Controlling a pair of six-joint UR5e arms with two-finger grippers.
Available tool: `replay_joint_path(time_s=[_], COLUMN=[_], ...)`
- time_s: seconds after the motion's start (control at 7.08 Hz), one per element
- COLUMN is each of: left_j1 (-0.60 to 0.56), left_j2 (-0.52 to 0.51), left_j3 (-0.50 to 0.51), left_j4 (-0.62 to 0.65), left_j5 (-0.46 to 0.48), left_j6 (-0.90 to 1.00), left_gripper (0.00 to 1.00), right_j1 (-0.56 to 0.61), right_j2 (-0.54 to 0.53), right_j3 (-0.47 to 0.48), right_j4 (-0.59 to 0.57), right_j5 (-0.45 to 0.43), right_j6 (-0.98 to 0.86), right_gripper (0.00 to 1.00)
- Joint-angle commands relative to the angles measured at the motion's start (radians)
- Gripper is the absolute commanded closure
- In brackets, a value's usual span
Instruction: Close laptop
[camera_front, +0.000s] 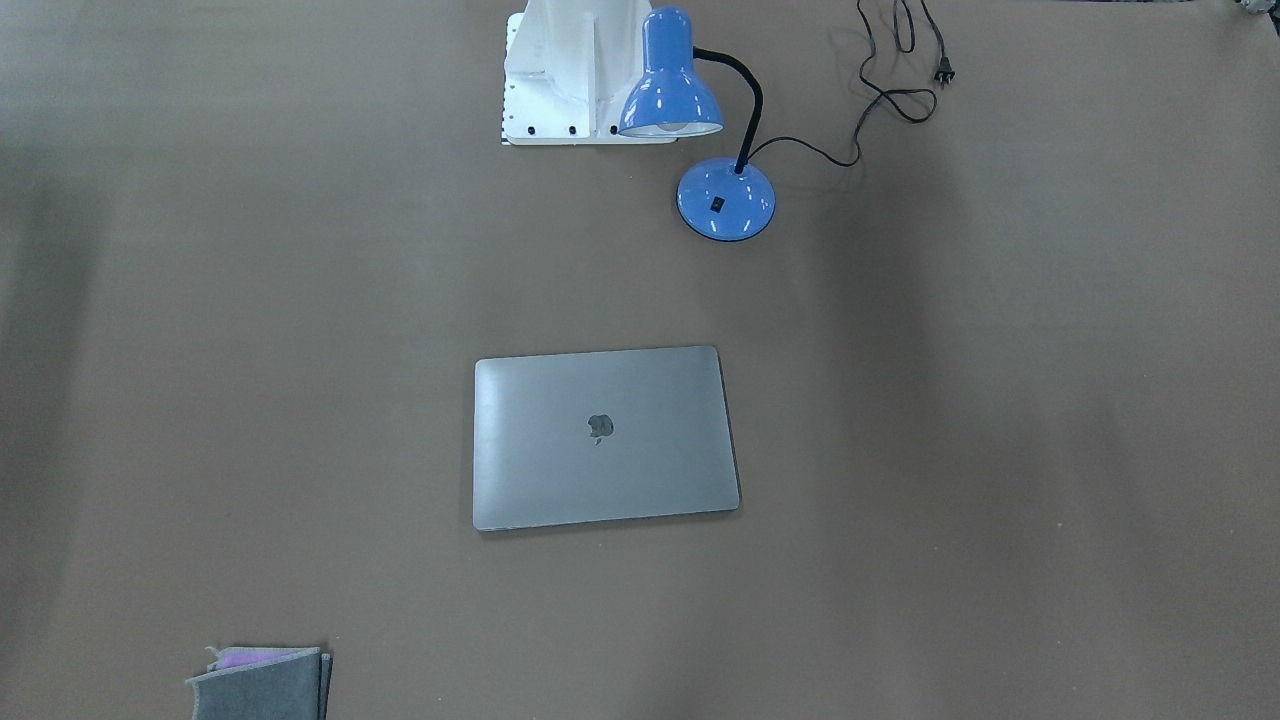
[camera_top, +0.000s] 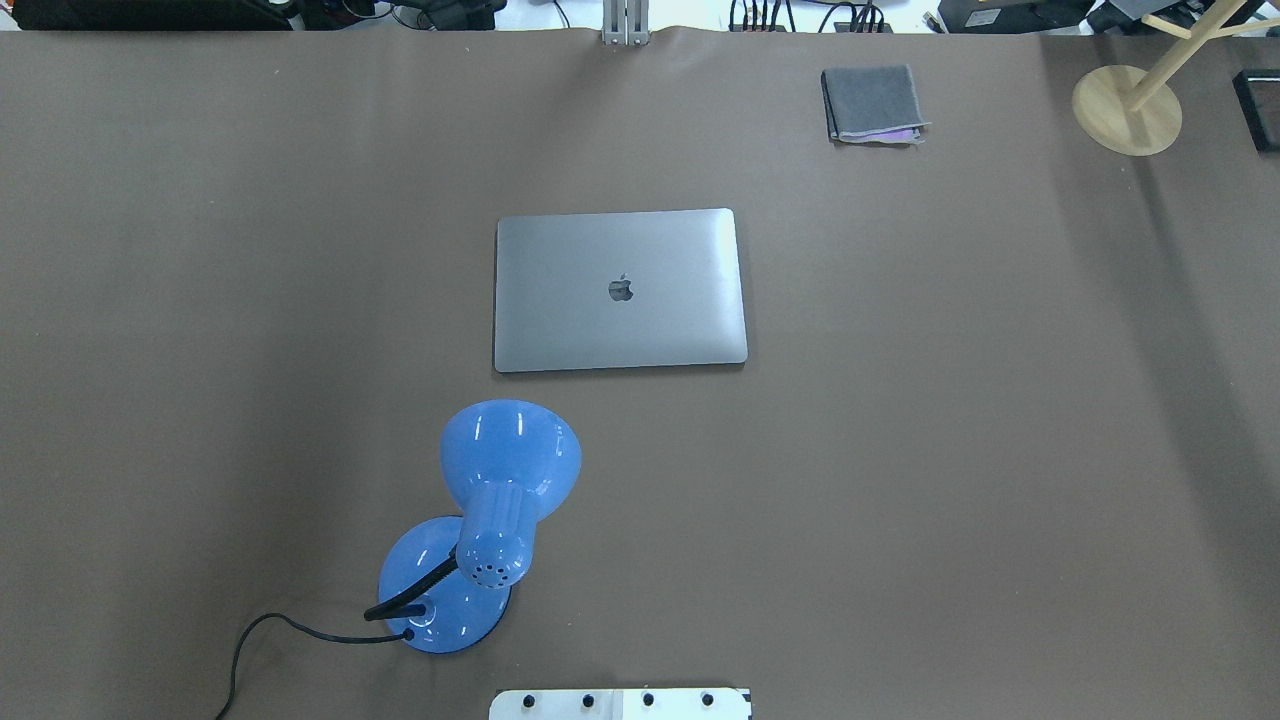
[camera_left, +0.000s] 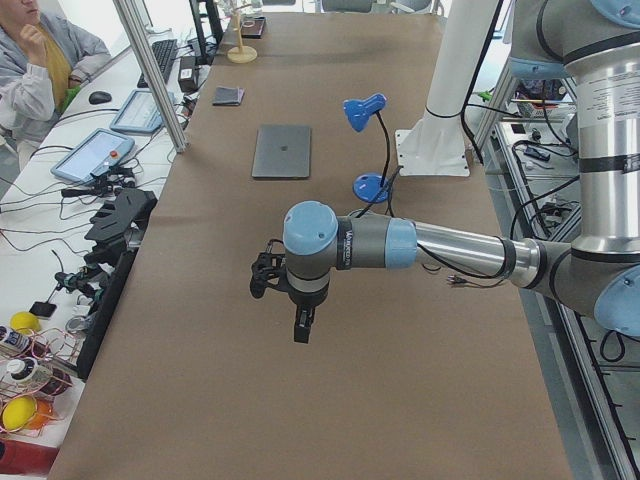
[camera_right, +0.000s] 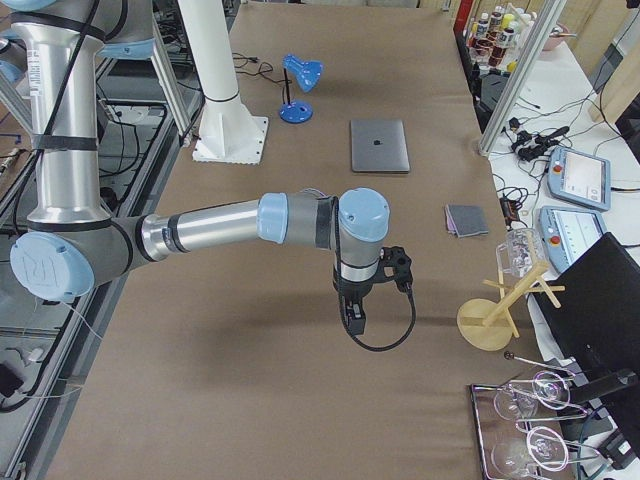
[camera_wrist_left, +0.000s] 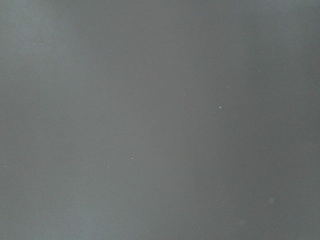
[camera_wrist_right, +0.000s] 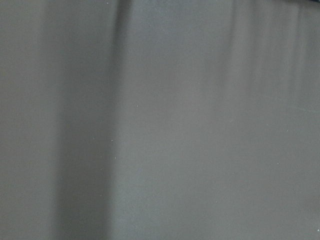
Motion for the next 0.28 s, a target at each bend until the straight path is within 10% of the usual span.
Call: replay_joint_path(time_s=[0.0,0.14], left_j1=[0.001,0.001], left_j2=[-0.006,-0.006], left_j3=[0.003,0.003], left_j4=[-0.002,-0.002], left_j5=[0.0,0.0], left_j6=[-0.001,-0.001], left_gripper=[0.02,0.02], right_j1=[0.0,0.0], right_j2=[0.002,0.005], right_j3=[-0.011,-0.011], right_j4=[0.002,0.002], right_j5=[0.007,0.005], right_j6=[-0.001,-0.001], right_gripper=[0.0,0.0])
